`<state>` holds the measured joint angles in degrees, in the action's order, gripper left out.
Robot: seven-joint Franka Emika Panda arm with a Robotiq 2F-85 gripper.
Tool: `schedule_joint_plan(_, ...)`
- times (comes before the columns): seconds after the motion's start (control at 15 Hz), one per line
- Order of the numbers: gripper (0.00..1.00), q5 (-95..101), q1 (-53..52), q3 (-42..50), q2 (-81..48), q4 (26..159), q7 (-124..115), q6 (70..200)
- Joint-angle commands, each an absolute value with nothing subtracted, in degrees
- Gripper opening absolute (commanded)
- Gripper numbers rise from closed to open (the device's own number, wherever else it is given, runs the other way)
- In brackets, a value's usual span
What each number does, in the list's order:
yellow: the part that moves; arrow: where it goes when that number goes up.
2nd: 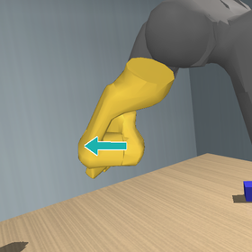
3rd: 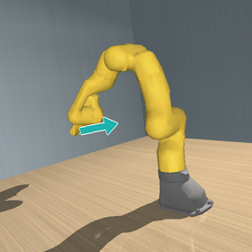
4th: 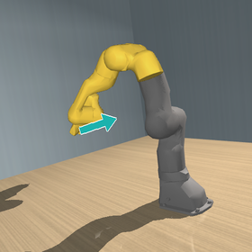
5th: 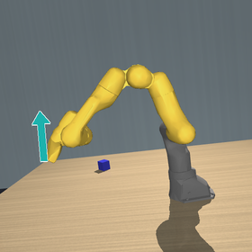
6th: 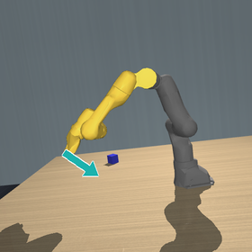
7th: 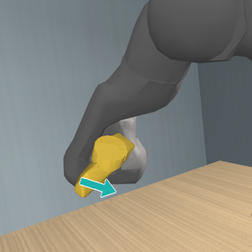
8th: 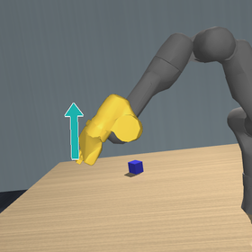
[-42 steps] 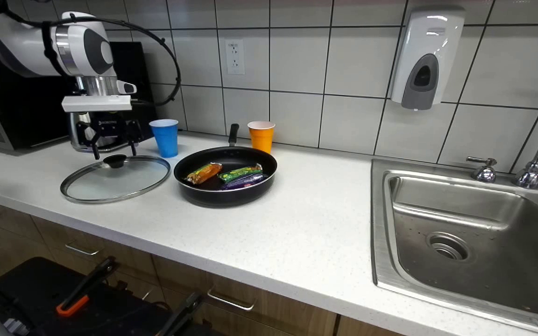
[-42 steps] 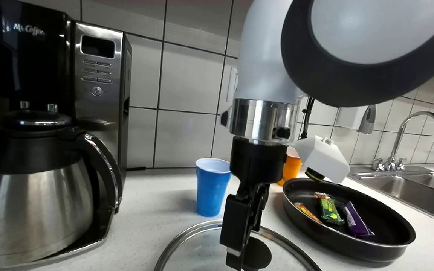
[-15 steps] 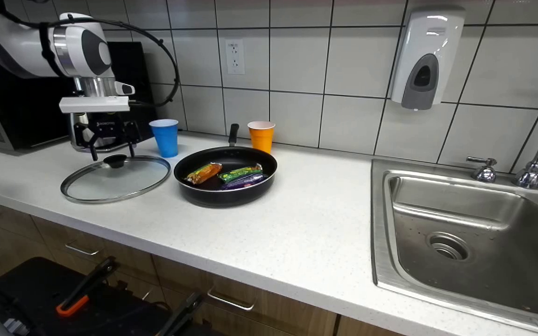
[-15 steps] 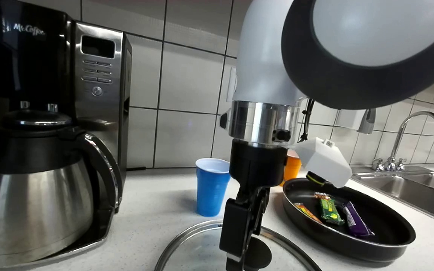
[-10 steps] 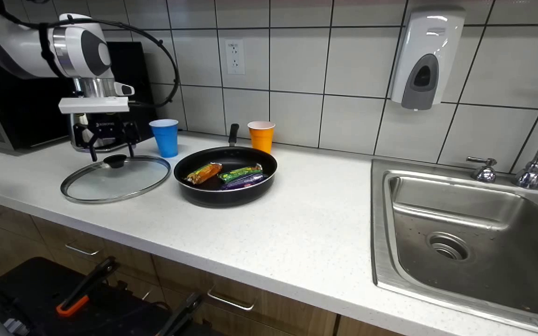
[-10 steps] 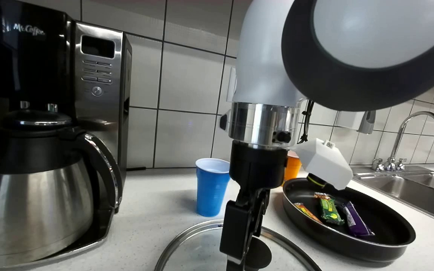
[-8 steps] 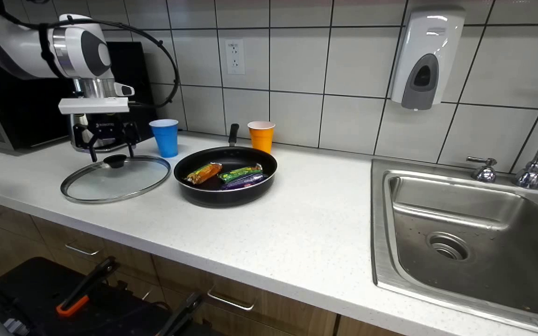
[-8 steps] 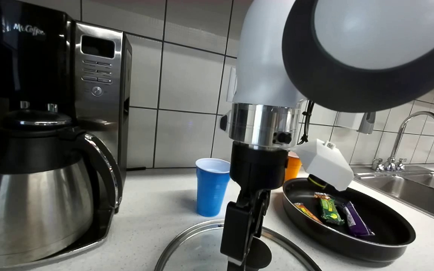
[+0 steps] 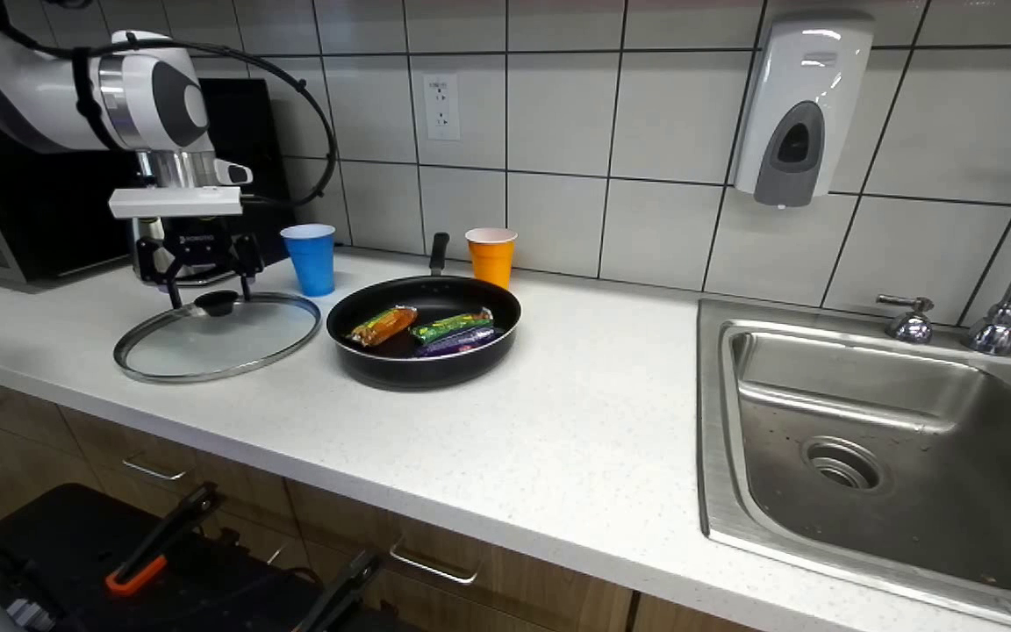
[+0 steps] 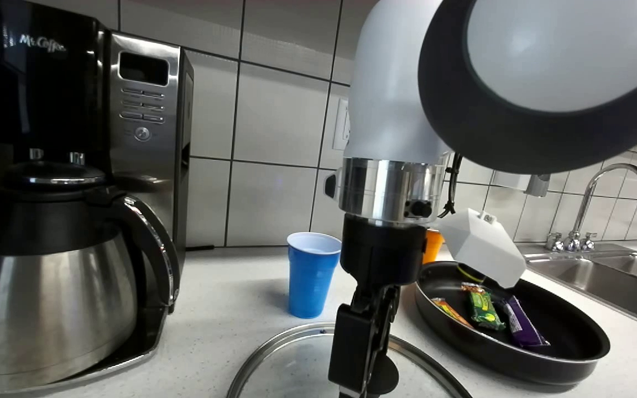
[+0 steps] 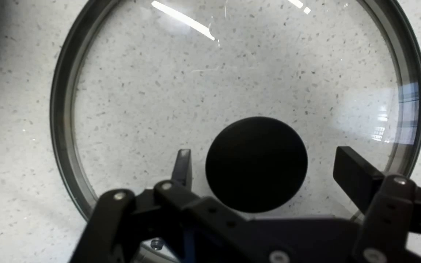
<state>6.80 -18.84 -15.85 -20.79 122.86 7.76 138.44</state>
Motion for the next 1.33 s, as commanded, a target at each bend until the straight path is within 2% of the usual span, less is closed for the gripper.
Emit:
schedule_joint_plan(0.0, 1.0, 7.25, -18.79, -15.96, -19.73, 123.76, 7.05, 138.11)
schedule_joint_plan(0.07, 0.75, 7.2, -18.78, -15.98, -19.73, 123.84, 7.03, 138.14)
schedule_joint_plan(0.13, 0.72, 7.23, -18.79, -15.96, -19.7, 123.88, 7.0, 138.09)
schedule_joint_plan(0.4, 0.42, 7.63, -18.76, -15.55, -18.97, 124.39, 6.59, 138.03)
schedule_joint_plan(0.47, 0.39, 7.61, -18.74, -15.52, -18.75, 124.53, 6.52, 138.01)
schedule_joint_plan(1.27, 0.39, 8.3, -19.35, -15.74, -11.06, 127.19, 3.5, 134.14)
